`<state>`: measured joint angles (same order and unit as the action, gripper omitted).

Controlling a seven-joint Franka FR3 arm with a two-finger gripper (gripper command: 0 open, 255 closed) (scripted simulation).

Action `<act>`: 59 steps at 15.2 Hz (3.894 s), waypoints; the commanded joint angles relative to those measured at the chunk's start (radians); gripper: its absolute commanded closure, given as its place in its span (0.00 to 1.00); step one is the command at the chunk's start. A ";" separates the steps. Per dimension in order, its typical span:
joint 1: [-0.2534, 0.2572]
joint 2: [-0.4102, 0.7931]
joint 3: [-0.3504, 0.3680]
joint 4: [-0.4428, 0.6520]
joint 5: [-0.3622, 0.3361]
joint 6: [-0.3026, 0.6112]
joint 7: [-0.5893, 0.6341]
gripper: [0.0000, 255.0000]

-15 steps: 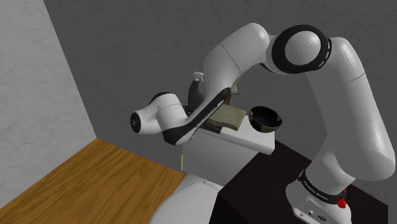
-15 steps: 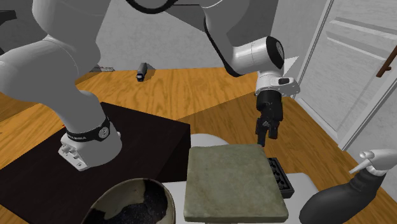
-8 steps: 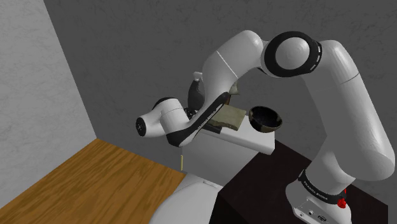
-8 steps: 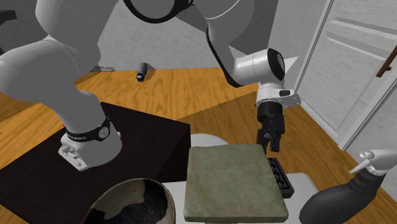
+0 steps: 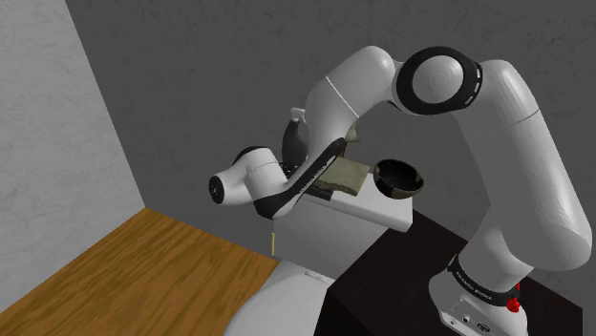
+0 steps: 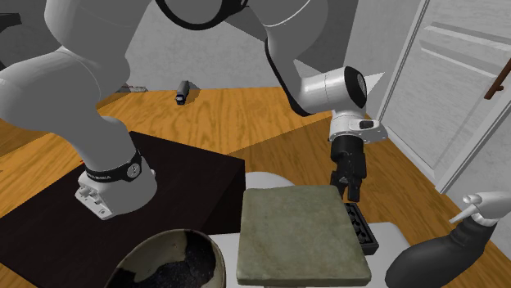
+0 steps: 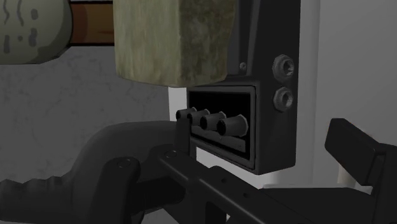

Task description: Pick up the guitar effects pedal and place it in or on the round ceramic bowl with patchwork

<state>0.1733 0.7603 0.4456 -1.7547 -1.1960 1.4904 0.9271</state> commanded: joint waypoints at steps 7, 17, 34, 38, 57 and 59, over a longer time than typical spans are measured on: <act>0.000 0.000 0.000 0.000 0.000 0.000 0.000 1.00; -0.011 -0.064 0.016 -0.021 0.019 -0.018 -0.036 1.00; -0.036 -0.229 0.053 -0.042 0.070 -0.074 -0.155 1.00; -0.040 -0.263 0.060 -0.039 0.080 -0.089 -0.187 1.00; -0.225 -0.682 0.051 -0.467 0.217 0.204 -0.281 0.00; -0.301 -0.710 0.002 -0.448 0.350 0.386 -0.438 0.00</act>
<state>-0.0870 0.0622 0.4759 -2.2048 -0.9126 1.7814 0.5698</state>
